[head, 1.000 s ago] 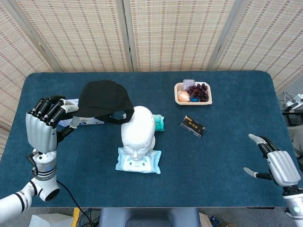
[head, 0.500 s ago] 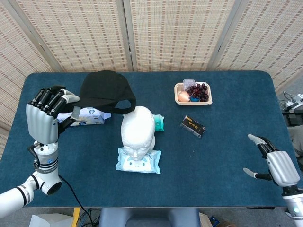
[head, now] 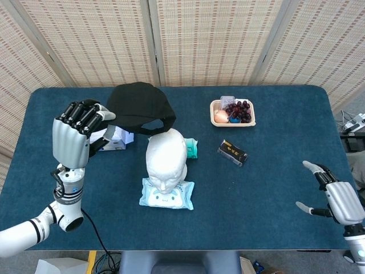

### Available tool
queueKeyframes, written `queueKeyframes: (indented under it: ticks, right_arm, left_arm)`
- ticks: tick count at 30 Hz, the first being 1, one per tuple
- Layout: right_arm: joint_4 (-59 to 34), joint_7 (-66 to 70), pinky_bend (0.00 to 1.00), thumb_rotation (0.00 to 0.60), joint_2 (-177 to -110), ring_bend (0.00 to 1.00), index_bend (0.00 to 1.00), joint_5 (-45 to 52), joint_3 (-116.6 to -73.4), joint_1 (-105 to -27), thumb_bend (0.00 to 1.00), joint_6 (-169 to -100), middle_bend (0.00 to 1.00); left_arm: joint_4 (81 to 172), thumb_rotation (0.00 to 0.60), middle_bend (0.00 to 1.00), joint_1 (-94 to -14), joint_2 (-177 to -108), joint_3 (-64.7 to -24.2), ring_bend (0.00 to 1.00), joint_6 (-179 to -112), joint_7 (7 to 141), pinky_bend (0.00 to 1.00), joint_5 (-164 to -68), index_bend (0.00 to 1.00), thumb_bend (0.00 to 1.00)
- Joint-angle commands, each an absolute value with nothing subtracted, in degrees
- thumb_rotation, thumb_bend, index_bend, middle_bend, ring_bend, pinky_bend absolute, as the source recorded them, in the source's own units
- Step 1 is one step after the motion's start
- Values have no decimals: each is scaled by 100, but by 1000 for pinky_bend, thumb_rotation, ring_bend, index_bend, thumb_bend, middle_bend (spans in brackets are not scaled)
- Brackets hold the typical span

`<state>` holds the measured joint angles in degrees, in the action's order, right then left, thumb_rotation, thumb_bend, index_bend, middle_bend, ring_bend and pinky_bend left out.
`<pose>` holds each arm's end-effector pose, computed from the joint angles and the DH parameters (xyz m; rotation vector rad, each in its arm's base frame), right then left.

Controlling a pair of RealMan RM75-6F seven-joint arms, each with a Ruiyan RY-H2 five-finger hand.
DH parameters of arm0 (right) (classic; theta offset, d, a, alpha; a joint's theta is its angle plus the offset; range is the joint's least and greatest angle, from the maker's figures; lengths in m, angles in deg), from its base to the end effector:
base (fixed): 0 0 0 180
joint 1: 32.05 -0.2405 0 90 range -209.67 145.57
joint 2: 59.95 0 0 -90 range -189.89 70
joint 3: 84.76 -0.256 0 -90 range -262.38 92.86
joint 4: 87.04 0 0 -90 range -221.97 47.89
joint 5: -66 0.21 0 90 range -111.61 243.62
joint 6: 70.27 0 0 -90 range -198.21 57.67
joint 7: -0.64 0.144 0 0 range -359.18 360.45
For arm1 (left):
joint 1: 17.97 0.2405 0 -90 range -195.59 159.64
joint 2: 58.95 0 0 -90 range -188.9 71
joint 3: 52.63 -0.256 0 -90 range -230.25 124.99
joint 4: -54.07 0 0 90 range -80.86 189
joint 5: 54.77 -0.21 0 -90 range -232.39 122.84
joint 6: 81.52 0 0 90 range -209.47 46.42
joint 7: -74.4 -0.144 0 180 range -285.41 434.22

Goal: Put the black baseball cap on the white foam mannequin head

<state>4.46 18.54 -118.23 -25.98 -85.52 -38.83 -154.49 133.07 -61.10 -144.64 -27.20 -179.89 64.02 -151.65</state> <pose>-0.3059 -0.1835 0.1802 1.4490 -1.0442 1.0833 -0.0636 0.3457 0.1517 -1.2031 -0.0411 -1.8015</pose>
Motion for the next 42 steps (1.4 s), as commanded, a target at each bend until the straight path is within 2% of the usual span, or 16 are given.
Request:
queueKeyframes:
  ticks: [1,12,27,42]
  right_arm:
    - [433,1888,483,600,-11815,142,56,-2602,-8552,-3880,0,-15456,202]
    - [400,2032,483,600,-11781,142,56,-2612,-8556,-3863,0,-15496,202]
    - [332,2281,483,600,-11729,142,56,-2565,-8577,-3862,0,-15481,202]
    - [309,2322,483,600,-11717,142,56,-2581,-8574,-3857,0,-15487,202]
  left_arm:
    - [13321,600,570,-6197,-14503,-2722,406,-17923,6348,498,-15156,882,292]
    - [13425,600,571,-6567,-14728,-2646,406,-17719,6107,498,-15087,887,291]
    - [12929,600,579,-7075,-15240,-2558,410,-17584,6050,500,-14900,890,291]
    - [13326,600,580,-7066,-15305,-2910,410,-17930,5771,500,-15397,893,291]
